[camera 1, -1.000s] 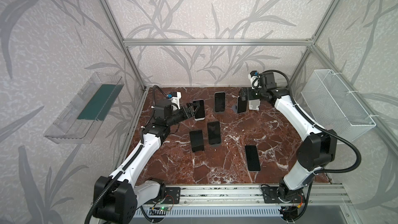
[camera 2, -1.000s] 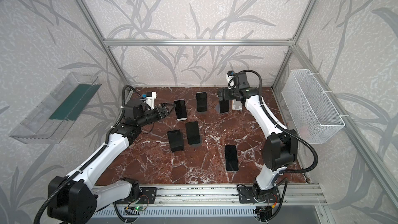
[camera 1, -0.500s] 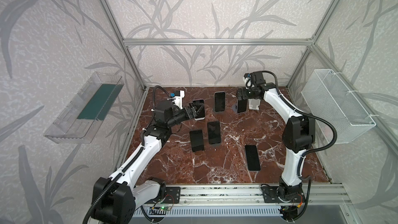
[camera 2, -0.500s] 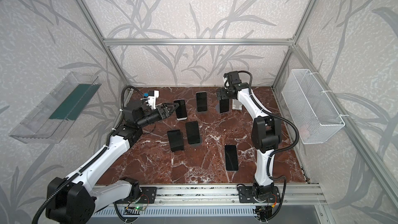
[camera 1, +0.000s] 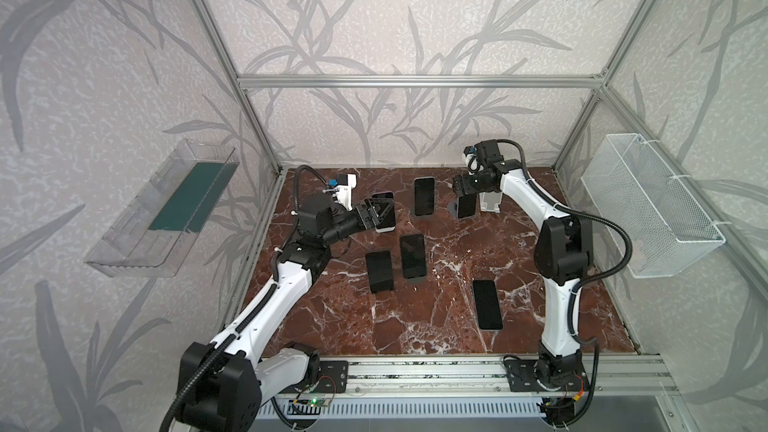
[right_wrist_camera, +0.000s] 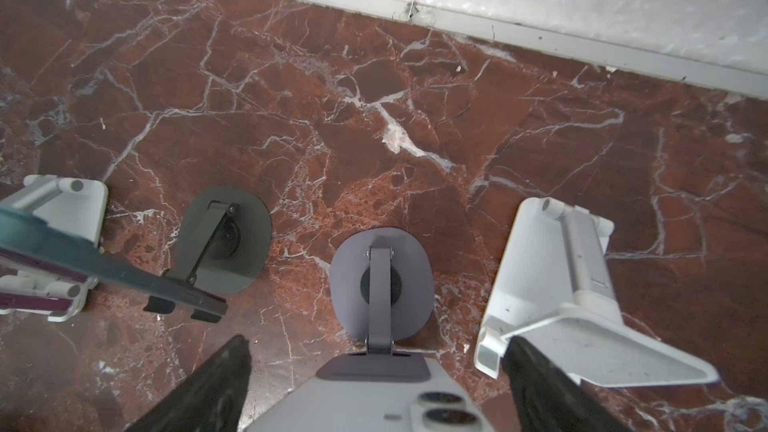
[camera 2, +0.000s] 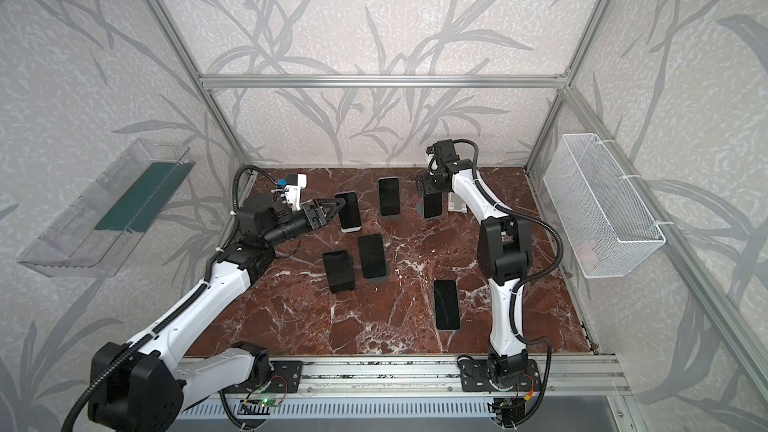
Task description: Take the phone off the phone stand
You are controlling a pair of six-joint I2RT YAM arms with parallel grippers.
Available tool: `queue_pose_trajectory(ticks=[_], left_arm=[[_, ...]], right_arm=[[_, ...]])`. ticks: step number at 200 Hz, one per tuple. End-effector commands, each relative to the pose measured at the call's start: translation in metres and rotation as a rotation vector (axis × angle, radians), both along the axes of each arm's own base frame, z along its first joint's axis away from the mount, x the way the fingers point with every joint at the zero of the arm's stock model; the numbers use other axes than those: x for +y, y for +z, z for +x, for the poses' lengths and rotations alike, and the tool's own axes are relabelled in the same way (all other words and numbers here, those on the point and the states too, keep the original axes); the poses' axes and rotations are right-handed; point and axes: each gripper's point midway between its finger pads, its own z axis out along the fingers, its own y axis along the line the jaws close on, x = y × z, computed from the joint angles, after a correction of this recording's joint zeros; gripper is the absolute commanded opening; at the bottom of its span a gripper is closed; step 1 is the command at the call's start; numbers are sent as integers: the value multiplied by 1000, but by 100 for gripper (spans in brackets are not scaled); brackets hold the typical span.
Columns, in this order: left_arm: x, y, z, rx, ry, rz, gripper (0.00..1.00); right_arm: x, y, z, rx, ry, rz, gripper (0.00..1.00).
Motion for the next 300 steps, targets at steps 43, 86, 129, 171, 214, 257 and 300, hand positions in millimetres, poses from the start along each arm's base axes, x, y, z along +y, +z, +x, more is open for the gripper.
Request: queue_pose_trajectory(ticks=[43,86,129,171,214,257,300], left_arm=[[-1,4,0,-21,-6,-5,82],[-1,1,1,-11,-4,-2,82],[4,5,-2,-39,18,34,82],[9,9,-4,-62,41,56,82],[12,9,-3,-61,62,66,82],[22,2,0,-33,123,117,82],[32,-5,3,1,186,150,82]], right_arm=[[7,-7,-6,15,52,-39,73],[5,8,-10,-33,41,-68,68],[3,37,-15,-107,22,-35,66],[-1,66,-24,-155,0,-13,66],[0,86,-41,-174,-10,5,65],[6,98,-84,-166,11,-46,65],[14,95,-145,-117,7,-60,64]])
